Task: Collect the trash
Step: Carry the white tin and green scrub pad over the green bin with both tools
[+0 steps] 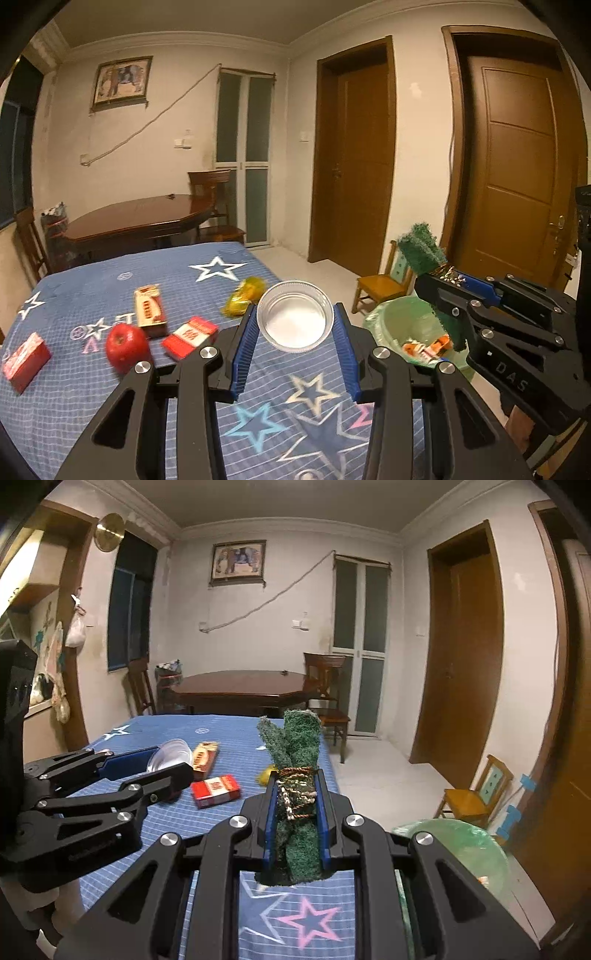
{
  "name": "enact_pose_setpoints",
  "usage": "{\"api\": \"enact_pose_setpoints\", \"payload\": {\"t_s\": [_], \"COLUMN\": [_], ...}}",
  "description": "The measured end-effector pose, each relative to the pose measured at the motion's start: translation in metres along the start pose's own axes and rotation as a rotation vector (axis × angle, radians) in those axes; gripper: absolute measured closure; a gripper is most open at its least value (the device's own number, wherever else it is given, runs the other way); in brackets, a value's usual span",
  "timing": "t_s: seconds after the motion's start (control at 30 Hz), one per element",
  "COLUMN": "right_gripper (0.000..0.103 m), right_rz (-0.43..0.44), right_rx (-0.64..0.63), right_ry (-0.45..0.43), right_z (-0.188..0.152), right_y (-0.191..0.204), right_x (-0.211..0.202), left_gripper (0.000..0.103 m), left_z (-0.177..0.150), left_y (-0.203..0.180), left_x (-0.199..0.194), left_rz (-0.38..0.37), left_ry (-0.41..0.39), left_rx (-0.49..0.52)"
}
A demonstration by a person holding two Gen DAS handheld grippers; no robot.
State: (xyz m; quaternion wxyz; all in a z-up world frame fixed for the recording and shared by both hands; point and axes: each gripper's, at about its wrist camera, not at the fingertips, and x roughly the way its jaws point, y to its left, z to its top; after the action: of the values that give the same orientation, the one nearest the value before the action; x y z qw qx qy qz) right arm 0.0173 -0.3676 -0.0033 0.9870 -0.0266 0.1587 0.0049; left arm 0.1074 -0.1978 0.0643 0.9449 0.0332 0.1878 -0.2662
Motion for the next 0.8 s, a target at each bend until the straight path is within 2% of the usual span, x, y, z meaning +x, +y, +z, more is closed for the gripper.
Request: {"api": "enact_pose_setpoints", "payload": {"t_s": [0.47, 0.8], "right_gripper": [0.087, 0.087], "right_rz": [-0.158, -0.215], "right_rx": [0.066, 0.154], "right_ry": [0.072, 0.189], "right_z": [-0.009, -0.029], "right_y": [-0.089, -0.156], "right_x": [-0.003, 0.014], "left_gripper": [0.061, 0.061], "left_z": [0.028, 0.035], "left_y": [-0.084, -0.146], "left_x": [0.071, 0.146], "left_rz": [-0.160, -0.265], "left_ry": [0.030, 0.121], "left_rx": [0.051, 0.081]}}
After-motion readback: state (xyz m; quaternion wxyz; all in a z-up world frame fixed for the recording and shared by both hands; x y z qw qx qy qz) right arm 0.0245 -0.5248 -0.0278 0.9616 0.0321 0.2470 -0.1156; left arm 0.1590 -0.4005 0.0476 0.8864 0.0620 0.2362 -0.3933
